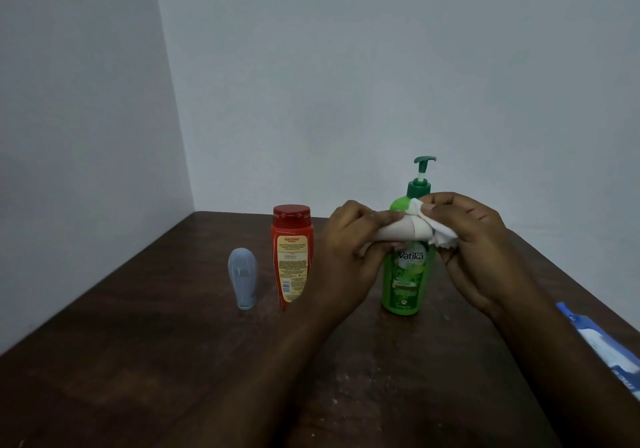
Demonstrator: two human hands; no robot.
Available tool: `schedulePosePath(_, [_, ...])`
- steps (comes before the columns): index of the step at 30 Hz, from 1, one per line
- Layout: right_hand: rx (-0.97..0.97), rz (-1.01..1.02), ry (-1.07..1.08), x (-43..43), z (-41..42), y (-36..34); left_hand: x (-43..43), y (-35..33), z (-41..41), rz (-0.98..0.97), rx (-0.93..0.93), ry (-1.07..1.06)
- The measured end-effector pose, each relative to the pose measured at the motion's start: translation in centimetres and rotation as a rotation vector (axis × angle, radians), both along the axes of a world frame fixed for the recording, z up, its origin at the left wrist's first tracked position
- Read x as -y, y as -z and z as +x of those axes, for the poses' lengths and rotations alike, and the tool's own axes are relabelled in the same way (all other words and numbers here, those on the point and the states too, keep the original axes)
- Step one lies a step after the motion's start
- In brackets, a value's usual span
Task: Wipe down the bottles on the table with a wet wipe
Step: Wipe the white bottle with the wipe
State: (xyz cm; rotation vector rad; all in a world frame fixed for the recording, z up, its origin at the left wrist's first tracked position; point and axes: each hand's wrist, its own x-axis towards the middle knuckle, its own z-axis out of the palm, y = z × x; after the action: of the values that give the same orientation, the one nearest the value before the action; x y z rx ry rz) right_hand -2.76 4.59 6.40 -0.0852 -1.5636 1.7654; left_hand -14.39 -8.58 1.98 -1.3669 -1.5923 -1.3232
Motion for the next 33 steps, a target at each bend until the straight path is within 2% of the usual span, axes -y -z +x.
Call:
schedulePosePath(2, [0.049,-0.105,-0.068,-0.7,0.1,-0.3,-0.1,0.1,0.0,-0.028,0.018,0.041])
schedulePosePath(5, [0.118,-0.133,-0.038,-1.1,0.2,-0.3,-0.2,0.2,0.0,-0.043,-0.008,0.049])
schedulePosePath(11, [0.364,-0.145,-0.049,-0.9,0.3,-0.3,-0.1,0.3,0.1,-0.064,-0.277,-0.007])
schedulePosePath(14, [0.24,-0.122,-0.006,-0.8,0.2,-0.1,-0.1,0.3,0.2,-0.058,-0.222,-0.004])
schedulePosePath(16, [0.103,0.132,0.084,-0.8,0.2,0.3,-0.1,0.2,0.2,-0.034,-0.115,0.023])
schedulePosePath(20, [-0.151,0.907,0.405,-0.4,1.0,0.6,0.2,-0.3,0.0,0.008,0.049,0.083])
schedulePosePath(22, [-0.26,1.109,0.537,-0.1,1.1,0.8,0.2,-0.5,0.2,0.03,0.103,0.102])
schedulePosePath(24, [-0.284,1.142,0.608,-0.1,0.9,1.3,0.2,-0.5,0.3,0.028,0.074,0.093])
schedulePosePath(26, [-0.198,1.034,0.616,0.0,0.5,1.4,0.3,-0.4,0.2,0.016,-0.04,0.033])
schedulePosePath(27, [-0.12,0.906,0.562,0.1,0.4,1.3,0.4,-0.3,0.1,0.017,-0.104,-0.001])
schedulePosePath(31, [0.185,0.108,0.126,0.3,0.2,0.0,0.4,0.1,0.2,0.011,-0.275,-0.026])
schedulePosePath(33, [0.326,-0.109,0.004,0.2,0.8,-0.7,0.2,0.2,0.6,0.006,-0.282,-0.012])
